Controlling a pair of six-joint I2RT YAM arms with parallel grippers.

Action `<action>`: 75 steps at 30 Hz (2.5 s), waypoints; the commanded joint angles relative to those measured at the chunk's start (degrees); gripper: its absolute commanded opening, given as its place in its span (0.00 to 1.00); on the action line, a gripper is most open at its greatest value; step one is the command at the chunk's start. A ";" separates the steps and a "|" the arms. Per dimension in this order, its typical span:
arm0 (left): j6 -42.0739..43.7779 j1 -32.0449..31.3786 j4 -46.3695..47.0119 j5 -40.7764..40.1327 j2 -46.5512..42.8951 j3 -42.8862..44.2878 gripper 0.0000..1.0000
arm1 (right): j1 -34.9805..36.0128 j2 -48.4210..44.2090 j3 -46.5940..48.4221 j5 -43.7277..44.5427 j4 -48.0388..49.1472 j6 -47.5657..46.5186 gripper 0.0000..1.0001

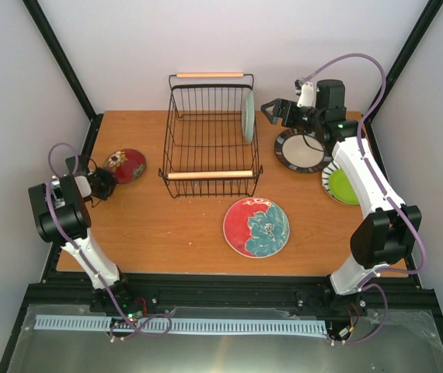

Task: Load the plates into the dish rack
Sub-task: Pick up the plate at the center of the board.

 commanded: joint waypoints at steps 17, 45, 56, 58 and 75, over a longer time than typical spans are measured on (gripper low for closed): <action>2.28 -0.65 -2.18 3.00 -2.63 -5.68 0.01 | -0.90 -0.69 -0.27 -1.81 1.79 0.36 0.93; 2.17 3.07 -7.17 12.57 -25.48 -14.37 0.01 | -0.74 -0.93 -1.22 -4.75 0.06 -3.81 0.93; 3.14 3.25 -14.75 13.05 -34.52 -15.50 0.01 | 1.46 -2.39 -1.95 -4.97 -0.65 -5.80 0.93; 3.24 3.53 -15.45 13.08 -35.15 -14.18 0.01 | 1.44 -2.74 -1.89 -4.80 -0.98 -6.16 0.93; 0.91 5.63 -17.10 14.41 -34.32 -1.32 0.01 | 7.07 -1.56 1.99 -5.25 -3.20 -10.45 0.93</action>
